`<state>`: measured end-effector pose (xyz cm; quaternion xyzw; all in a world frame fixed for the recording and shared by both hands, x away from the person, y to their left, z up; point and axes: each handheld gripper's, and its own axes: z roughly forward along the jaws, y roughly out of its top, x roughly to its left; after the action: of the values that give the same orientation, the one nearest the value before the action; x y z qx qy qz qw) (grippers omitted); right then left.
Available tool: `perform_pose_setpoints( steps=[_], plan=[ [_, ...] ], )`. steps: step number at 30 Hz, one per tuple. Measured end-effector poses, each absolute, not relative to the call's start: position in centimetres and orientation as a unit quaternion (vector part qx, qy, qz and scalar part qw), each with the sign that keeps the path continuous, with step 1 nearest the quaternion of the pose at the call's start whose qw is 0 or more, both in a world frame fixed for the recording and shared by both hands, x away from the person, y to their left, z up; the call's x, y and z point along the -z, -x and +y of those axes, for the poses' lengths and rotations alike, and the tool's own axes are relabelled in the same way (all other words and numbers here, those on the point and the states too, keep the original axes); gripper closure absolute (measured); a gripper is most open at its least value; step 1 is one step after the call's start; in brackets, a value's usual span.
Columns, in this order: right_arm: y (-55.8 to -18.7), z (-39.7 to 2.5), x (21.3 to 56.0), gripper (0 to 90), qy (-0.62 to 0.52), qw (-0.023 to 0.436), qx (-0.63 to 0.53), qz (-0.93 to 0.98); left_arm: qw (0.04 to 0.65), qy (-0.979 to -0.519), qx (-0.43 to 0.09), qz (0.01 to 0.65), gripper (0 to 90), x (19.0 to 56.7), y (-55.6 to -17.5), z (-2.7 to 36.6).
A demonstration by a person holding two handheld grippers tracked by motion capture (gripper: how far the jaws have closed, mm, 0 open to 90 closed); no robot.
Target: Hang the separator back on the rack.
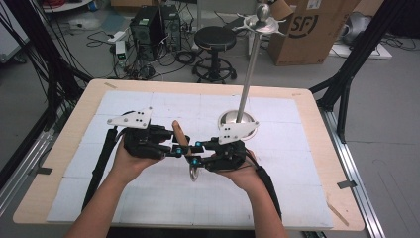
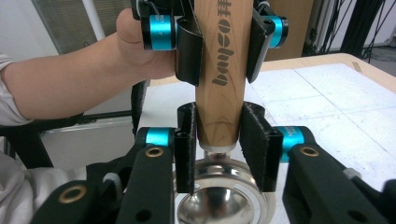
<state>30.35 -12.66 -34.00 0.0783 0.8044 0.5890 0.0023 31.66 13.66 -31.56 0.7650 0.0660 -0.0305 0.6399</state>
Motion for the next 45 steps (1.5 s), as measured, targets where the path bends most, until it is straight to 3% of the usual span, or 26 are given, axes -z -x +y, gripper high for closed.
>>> perform_pose_setpoints(
  steps=[11,30,45],
  plan=[
    [-29.7,-14.1,33.6,51.6,-0.098,0.011,-0.602,0.792,0.649,-0.755,0.016,0.093,67.8,30.9,-32.2,15.0],
    [-27.6,-21.3,36.5,42.9,-0.17,0.056,-0.599,0.781,0.603,-0.791,-0.011,0.1,67.8,27.3,-34.3,13.7],
    [-27.8,-23.4,37.7,34.4,-0.216,0.073,-0.589,0.775,0.582,-0.808,0.01,0.091,67.8,23.1,-40.3,11.7]
  ],
)
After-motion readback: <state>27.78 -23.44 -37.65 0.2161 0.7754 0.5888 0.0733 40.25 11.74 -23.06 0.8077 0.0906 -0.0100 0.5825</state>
